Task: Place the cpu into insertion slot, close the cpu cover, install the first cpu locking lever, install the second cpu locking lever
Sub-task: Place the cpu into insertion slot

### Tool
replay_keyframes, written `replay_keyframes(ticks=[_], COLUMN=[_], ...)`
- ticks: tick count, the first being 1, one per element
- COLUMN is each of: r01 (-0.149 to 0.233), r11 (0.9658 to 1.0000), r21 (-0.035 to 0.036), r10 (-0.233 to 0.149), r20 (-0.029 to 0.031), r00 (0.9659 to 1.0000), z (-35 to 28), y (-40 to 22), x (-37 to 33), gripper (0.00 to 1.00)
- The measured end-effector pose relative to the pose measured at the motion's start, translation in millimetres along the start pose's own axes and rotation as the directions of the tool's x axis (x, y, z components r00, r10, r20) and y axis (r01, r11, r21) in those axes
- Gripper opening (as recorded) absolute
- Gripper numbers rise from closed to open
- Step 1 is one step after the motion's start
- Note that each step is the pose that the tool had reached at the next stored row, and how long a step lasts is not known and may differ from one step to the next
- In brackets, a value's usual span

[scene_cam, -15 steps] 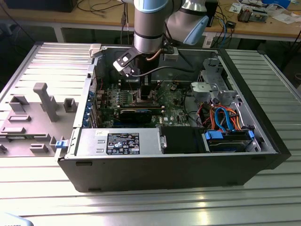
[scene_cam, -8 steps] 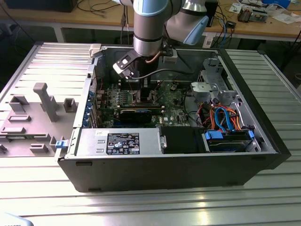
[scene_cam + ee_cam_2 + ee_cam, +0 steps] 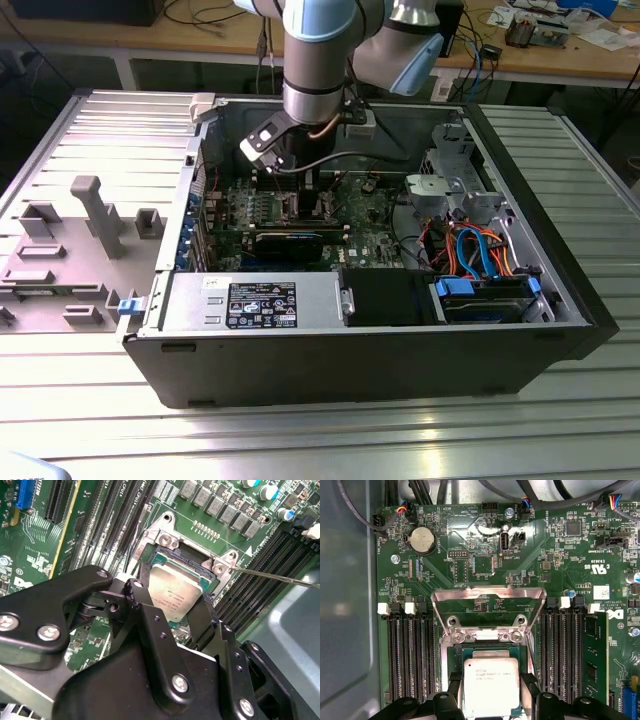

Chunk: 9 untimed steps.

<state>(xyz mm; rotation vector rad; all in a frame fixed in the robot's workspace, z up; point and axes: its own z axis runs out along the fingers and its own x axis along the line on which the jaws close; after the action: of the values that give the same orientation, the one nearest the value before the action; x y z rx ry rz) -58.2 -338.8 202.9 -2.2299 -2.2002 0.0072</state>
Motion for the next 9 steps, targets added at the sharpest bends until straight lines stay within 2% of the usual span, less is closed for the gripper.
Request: replay_keyframes(ticks=[9], r01=[0.000], r11=[1.0000], r21=[0.0001], r10=[0.000], r20=[0.0001], r00=[1.0000], z=[1.6], y=[0.0], x=[2.7], gripper=[0.55])
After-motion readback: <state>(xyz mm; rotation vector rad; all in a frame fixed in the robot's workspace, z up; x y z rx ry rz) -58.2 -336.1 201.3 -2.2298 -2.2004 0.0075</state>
